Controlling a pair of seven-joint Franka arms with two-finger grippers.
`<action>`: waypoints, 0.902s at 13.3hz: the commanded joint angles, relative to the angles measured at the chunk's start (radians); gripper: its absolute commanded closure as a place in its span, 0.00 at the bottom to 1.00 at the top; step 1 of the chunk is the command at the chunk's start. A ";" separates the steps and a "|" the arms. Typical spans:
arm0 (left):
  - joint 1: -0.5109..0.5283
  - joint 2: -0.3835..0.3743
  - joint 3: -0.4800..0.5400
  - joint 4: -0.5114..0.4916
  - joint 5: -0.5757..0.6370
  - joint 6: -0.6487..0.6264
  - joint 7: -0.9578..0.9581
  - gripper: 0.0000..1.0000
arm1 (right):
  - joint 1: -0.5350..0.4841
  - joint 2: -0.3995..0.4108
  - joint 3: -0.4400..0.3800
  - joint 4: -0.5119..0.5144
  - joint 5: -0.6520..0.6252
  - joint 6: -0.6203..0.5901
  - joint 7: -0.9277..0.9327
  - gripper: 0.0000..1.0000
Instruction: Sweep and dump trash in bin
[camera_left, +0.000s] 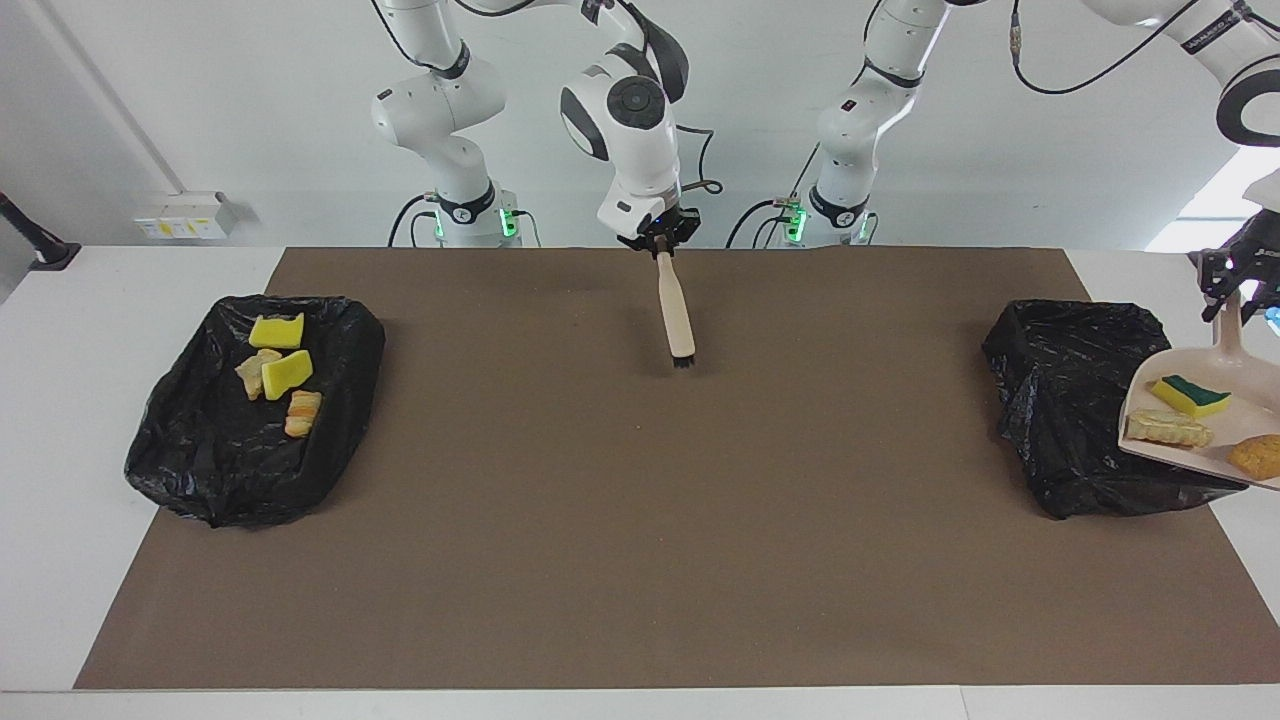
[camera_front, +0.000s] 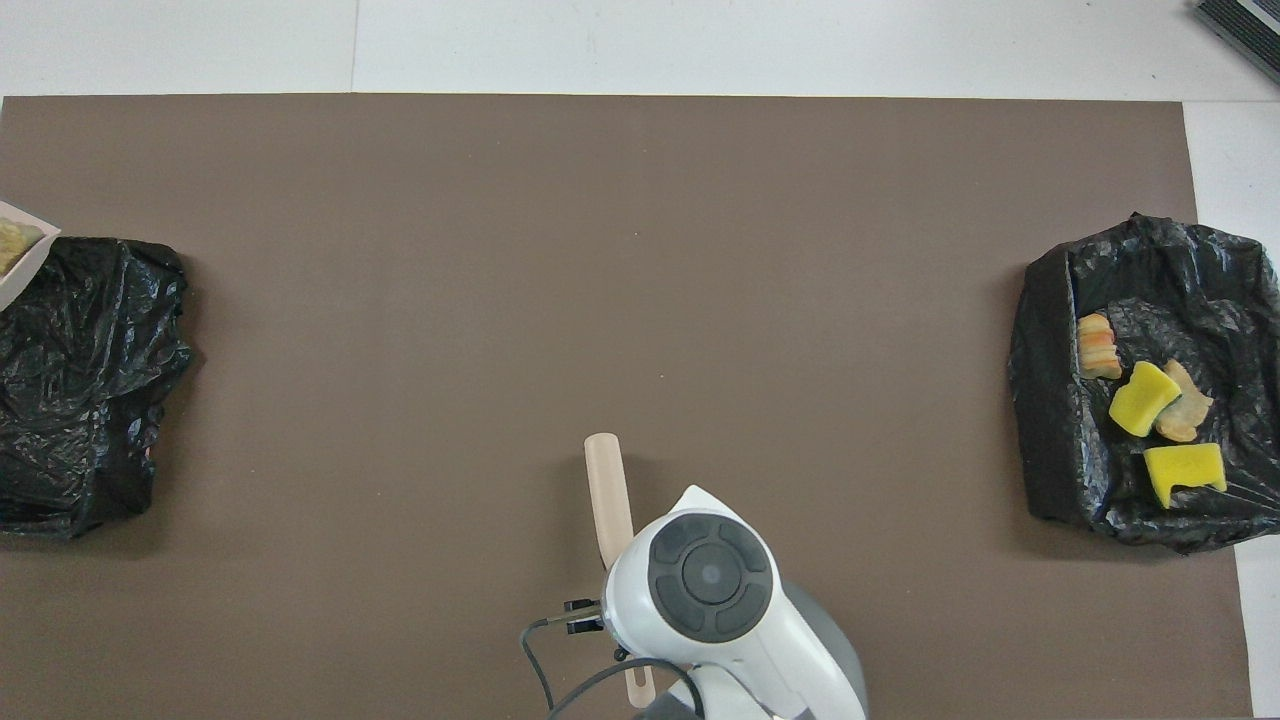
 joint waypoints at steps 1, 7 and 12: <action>0.018 0.032 -0.011 0.012 0.063 0.034 0.052 1.00 | 0.056 -0.028 0.000 -0.067 -0.049 0.093 0.128 1.00; 0.005 0.035 -0.011 0.017 0.234 0.005 0.149 1.00 | 0.136 0.025 0.000 -0.112 -0.163 0.214 0.294 1.00; 0.001 0.035 -0.012 0.023 0.262 0.002 0.219 1.00 | 0.156 0.045 0.000 -0.116 -0.187 0.242 0.300 1.00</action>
